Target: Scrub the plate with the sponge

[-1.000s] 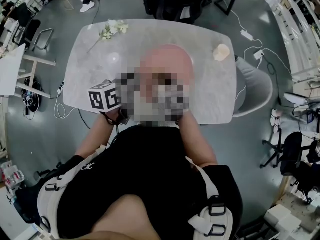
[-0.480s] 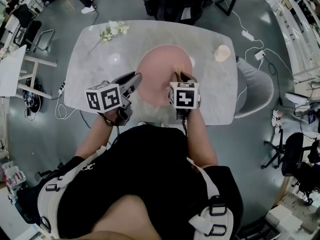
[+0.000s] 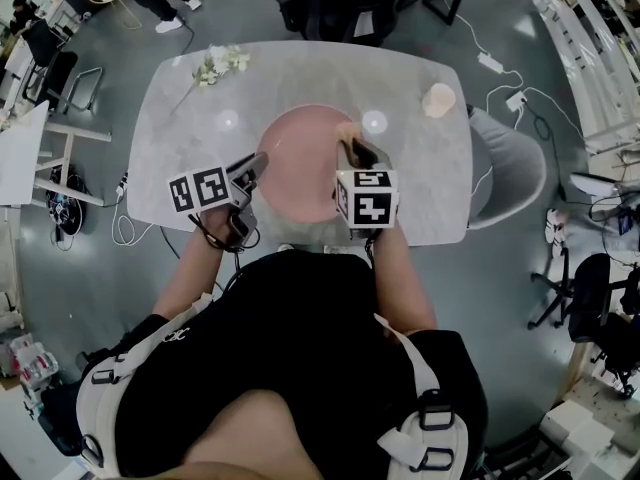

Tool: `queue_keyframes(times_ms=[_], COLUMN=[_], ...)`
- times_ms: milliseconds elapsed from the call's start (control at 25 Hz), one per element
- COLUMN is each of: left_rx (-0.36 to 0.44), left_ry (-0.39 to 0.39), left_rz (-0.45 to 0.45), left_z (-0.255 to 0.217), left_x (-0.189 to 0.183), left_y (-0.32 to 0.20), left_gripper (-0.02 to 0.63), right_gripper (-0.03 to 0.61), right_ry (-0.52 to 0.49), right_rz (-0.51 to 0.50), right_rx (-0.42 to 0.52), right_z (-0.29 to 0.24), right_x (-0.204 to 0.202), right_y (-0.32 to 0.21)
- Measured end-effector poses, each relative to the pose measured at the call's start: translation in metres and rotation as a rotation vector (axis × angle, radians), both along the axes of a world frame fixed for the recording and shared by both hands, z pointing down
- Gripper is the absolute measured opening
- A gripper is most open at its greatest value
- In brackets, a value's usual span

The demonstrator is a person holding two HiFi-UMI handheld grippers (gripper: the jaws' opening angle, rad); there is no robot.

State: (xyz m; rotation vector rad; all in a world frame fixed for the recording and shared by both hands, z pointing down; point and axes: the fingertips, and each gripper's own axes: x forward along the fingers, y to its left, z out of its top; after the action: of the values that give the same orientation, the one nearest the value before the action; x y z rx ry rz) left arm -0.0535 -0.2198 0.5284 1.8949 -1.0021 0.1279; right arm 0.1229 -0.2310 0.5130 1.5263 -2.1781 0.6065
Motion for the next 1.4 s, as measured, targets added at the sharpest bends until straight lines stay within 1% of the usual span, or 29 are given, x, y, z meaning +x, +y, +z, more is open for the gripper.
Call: queue_keyframes(times_ms=[120,360,440,520,680,880,1160,1280,1320,1400], left_rx=[-0.042,-0.125,-0.152,-0.184,-0.247,-0.311,-0.445,-0.481,-0.494,-0.521], left_ry=[0.006,0.081,0.097,0.107,0.114,0.082,0.072,0.082,0.072,0.020], left_rz=[-0.033,-0.131,-0.173,-0.199,-0.232,-0.252,-0.293,-0.285,-0.275,-0.241], left_z=[0.015,0.040,0.050,0.062,0.089,0.126,0.179,0.193,0.198,0.209], left_x=[-0.010,-0.027,-0.036,-0.043,-0.048,-0.051,-0.052,-0.051,-0.050,-0.050], left_y=[-0.001,-0.005,-0.007,-0.009,-0.006,-0.001,0.015,0.023,0.026,0.035], left_gripper=[0.075,0.075,0.075,0.075,0.075,0.075,0.074,0.070,0.067,0.060], right_gripper=[0.063,0.063,0.063,0.063,0.063,0.063,0.063,0.063,0.063,0.063], right_ry=[-0.032,-0.100,-0.115,-0.118,-0.102,-0.077,-0.073,-0.070,-0.070,-0.071], right_rz=[0.004,0.063,0.085,0.103,0.135,0.154,0.180,0.177,0.177,0.174], right_rx=[0.112,0.318,0.369,0.397,0.385,0.363,0.349,0.334,0.329,0.323], right_z=[-0.027,-0.074,-0.085,-0.092,-0.089,-0.083,-0.082,-0.077,-0.076,-0.074], right_x=[0.000,0.011,0.015,0.019,0.027,0.036,0.047,0.047,0.047,0.046], right_y=[-0.002,0.002,0.005,0.006,0.011,0.018,0.028,0.031,0.032,0.032])
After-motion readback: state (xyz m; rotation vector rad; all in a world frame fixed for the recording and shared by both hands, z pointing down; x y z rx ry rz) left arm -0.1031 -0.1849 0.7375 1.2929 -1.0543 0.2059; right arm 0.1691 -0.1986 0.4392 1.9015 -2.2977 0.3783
